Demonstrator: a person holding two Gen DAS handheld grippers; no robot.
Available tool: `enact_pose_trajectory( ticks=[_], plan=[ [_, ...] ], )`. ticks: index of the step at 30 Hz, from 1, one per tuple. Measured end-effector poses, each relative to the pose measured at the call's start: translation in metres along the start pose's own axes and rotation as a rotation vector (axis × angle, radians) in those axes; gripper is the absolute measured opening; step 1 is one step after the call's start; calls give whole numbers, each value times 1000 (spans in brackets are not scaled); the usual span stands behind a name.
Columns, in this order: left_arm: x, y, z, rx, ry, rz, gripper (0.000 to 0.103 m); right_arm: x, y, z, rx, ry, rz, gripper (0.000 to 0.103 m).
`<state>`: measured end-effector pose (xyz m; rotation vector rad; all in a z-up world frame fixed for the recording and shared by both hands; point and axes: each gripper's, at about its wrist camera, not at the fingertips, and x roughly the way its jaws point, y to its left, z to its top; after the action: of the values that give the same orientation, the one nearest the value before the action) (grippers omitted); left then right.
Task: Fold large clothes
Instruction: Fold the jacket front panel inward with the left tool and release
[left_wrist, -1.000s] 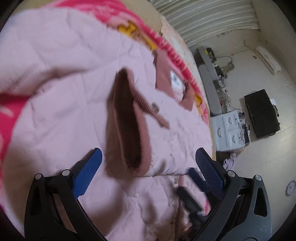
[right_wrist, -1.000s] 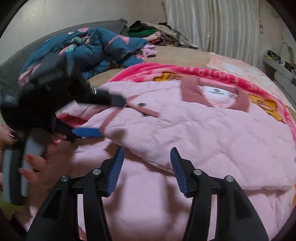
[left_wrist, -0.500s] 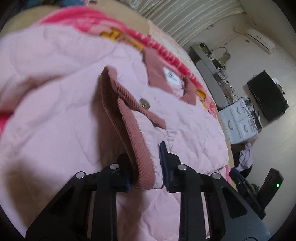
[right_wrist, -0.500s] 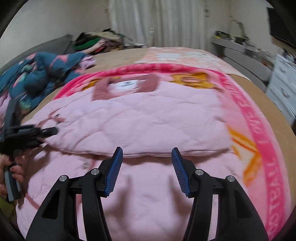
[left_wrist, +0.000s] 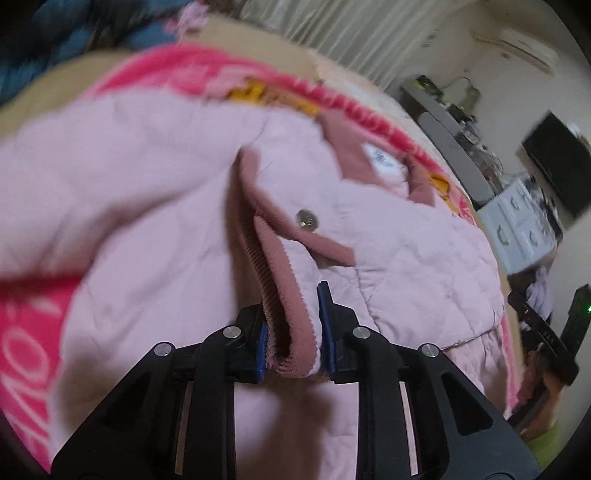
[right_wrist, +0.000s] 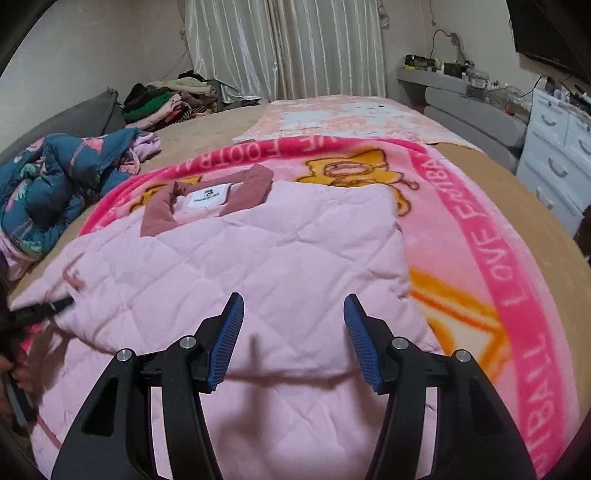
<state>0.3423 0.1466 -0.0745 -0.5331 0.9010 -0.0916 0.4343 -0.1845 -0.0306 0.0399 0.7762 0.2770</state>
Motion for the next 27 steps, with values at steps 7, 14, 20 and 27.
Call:
enact_pose_trajectory(
  ticks=[7, 14, 20, 27],
  plan=[
    [-2, 2, -2, 1, -4, 11, 17, 31, -14, -8, 5, 126, -43, 59],
    [0, -9, -7, 53, -4, 31, 19, 43, -35, -19, 75, 145, -58, 59],
    [0, -11, -6, 51, 1, 38, 20, 32, -29, -17, 79, 119, -75, 65],
    [-5, -25, -10, 91, 4, 75, 36, 8, -23, -14, 113, 76, -29, 88]
  ],
)
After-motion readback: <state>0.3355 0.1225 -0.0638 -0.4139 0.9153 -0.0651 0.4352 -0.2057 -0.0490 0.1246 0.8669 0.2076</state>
